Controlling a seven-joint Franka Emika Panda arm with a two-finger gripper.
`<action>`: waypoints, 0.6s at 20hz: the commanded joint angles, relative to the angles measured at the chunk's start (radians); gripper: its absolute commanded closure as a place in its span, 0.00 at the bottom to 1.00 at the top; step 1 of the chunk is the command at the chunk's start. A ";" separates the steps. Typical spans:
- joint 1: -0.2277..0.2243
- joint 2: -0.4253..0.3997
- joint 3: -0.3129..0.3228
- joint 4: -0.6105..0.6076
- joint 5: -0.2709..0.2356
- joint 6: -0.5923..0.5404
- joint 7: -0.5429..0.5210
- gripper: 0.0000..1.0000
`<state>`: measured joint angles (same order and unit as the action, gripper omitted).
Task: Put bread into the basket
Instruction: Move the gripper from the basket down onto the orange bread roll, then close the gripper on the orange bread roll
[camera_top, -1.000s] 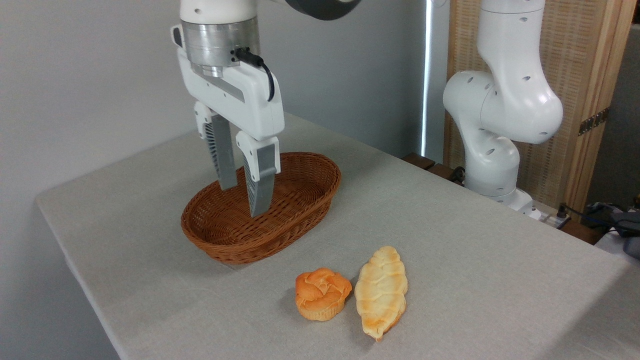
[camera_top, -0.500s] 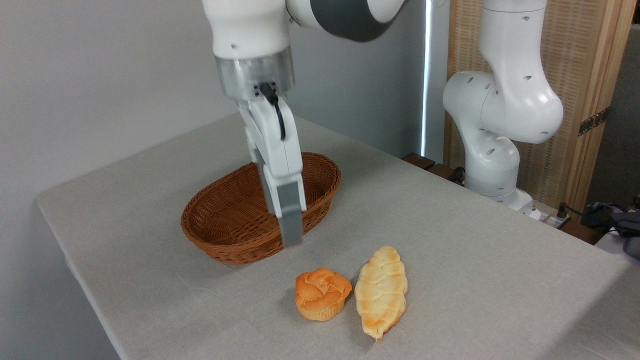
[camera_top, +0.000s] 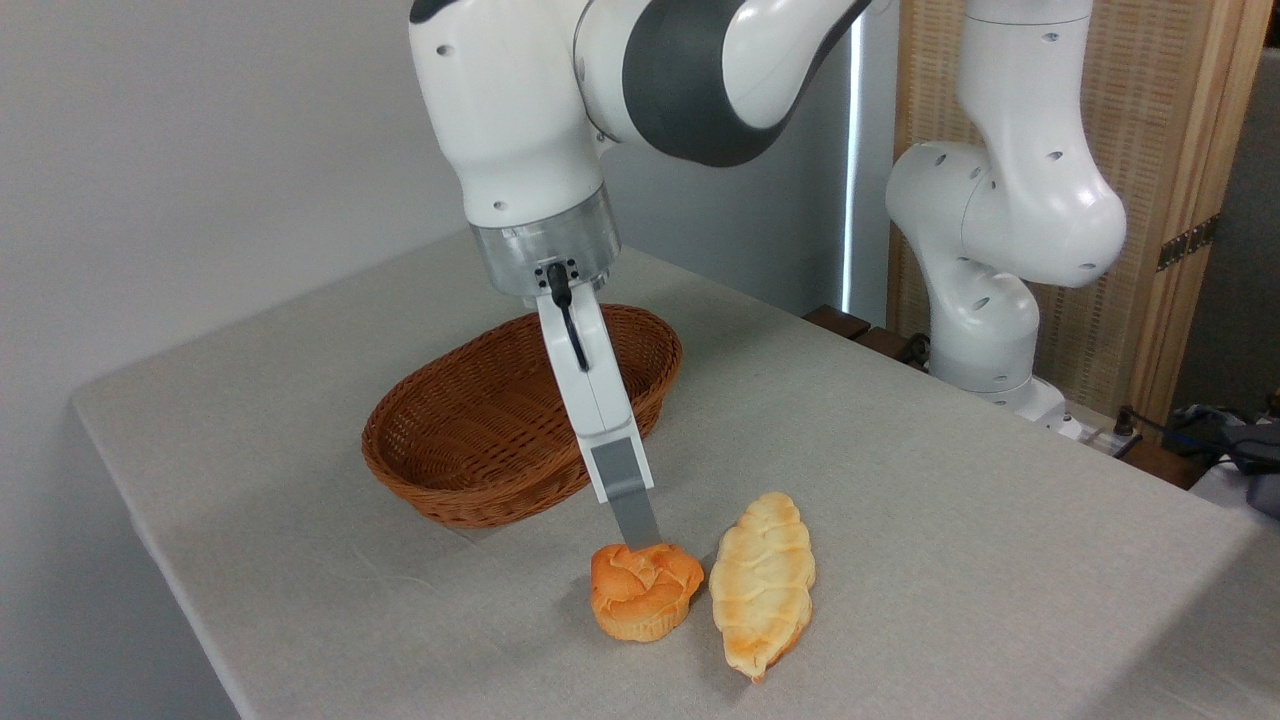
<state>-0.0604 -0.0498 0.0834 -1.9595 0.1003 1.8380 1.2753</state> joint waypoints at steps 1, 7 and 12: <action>-0.006 0.025 0.002 -0.012 0.018 0.049 0.016 0.00; -0.007 0.057 -0.005 -0.010 0.064 0.070 0.015 0.00; -0.010 0.074 -0.008 -0.007 0.064 0.070 0.015 0.00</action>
<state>-0.0642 0.0192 0.0720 -1.9674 0.1482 1.8956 1.2755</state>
